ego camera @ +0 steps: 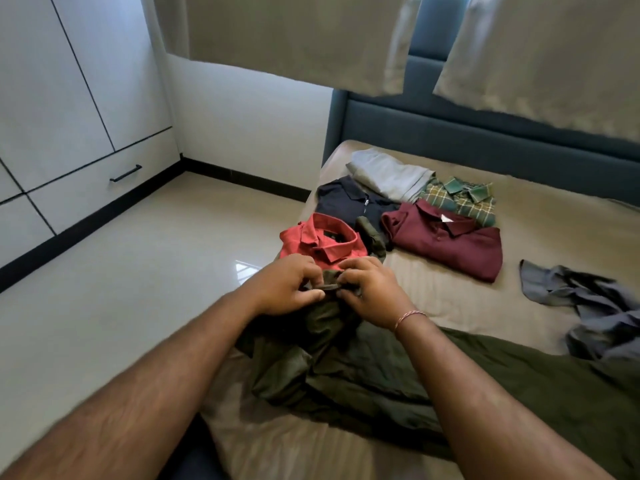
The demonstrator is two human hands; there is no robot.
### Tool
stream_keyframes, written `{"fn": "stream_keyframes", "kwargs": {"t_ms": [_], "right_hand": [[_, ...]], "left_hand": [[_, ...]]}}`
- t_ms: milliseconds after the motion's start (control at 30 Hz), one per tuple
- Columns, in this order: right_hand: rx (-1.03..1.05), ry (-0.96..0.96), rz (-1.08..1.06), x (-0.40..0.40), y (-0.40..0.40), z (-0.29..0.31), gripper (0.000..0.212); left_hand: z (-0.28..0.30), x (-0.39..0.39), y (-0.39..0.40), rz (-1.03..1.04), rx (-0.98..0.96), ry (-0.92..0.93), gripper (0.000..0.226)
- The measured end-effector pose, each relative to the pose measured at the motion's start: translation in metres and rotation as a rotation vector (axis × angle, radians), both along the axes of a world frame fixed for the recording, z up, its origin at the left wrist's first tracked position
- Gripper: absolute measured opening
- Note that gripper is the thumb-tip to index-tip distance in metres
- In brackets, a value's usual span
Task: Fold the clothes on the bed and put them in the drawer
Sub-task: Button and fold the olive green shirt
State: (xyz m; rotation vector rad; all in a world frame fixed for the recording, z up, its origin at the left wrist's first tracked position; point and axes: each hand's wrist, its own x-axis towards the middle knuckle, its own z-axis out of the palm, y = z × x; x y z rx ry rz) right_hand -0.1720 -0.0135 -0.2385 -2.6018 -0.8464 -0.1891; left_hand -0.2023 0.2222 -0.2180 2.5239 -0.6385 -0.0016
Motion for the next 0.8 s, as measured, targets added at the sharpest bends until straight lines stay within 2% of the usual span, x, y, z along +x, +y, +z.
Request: {"fn": "stream_keyframes", "kwargs": {"t_ms": [33,67,133,200,300,467,567,667,800], "right_hand": [[0.049,-0.023,0.007,0.0,0.0,0.006,0.011],[0.089,-0.016,0.007,0.0,-0.002,0.015,0.014],[0.115,0.092,-0.016,-0.001,-0.008,0.034,0.036],[0.067,0.109,-0.004,-0.004,-0.024,0.049,0.042],[-0.096,0.156,0.006,-0.009,-0.057,0.074,0.043],[-0.499,0.227,-0.069,-0.038,-0.1,0.12,0.041],[-0.639,0.354,-0.116,-0.059,-0.13,0.142,0.026],[-0.848,0.376,-0.206,-0.07,-0.161,0.144,0.019],[-0.765,0.579,-0.299,-0.079,-0.207,0.136,0.017]], "left_hand": [[0.002,-0.002,0.0,-0.027,-0.066,-0.006,0.013],[0.004,-0.005,0.0,-0.034,-0.154,0.029,0.013],[0.01,-0.009,-0.002,-0.016,-0.343,0.132,0.012],[0.013,-0.01,-0.002,0.007,-0.432,0.163,0.011],[0.011,-0.009,0.002,0.023,-0.413,0.134,0.01],[0.01,-0.014,-0.007,-0.009,-0.293,0.086,0.01],[0.005,-0.016,-0.015,-0.01,-0.247,0.062,0.011],[0.001,-0.016,-0.02,0.041,-0.18,0.082,0.014],[-0.005,-0.013,-0.018,0.079,-0.087,0.119,0.018]]}}
